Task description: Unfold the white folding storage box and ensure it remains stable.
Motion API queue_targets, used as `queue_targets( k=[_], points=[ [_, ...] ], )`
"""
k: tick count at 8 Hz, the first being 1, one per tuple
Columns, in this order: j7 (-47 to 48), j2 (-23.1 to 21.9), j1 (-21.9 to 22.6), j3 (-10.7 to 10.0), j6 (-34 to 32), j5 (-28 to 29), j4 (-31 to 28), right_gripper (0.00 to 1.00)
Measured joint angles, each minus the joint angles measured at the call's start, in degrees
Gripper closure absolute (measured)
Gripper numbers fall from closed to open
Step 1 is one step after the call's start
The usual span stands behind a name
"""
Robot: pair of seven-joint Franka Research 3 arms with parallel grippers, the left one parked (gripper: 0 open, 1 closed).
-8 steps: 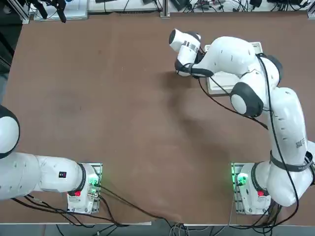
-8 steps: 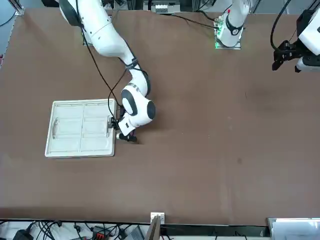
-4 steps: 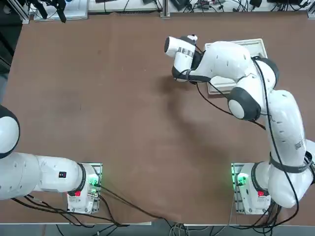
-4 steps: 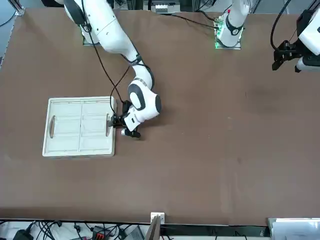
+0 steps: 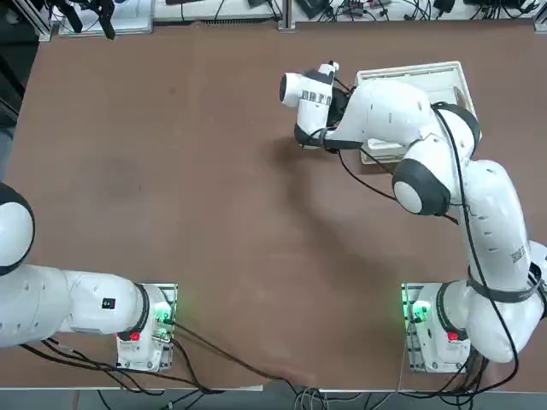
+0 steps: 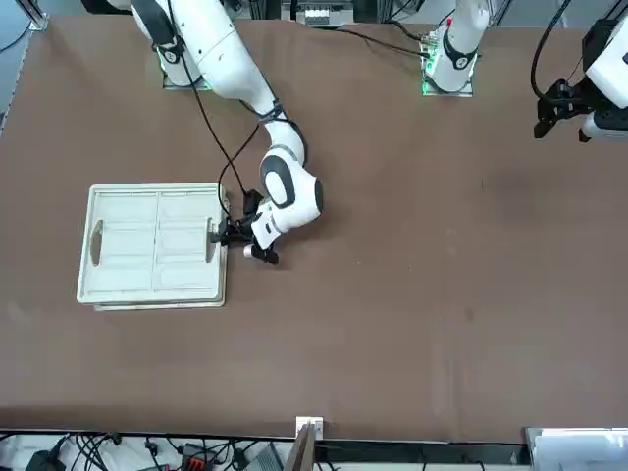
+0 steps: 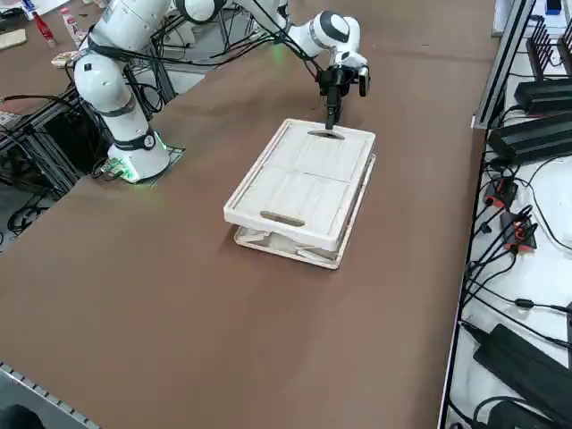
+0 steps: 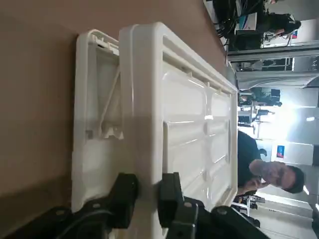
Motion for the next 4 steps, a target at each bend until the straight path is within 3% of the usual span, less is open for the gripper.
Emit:
queue_targets(
  k=[4],
  points=[
    [-0.01, -0.51, 0.31, -0.56, -2.56, -0.7, 3.15, 0.73]
  ],
)
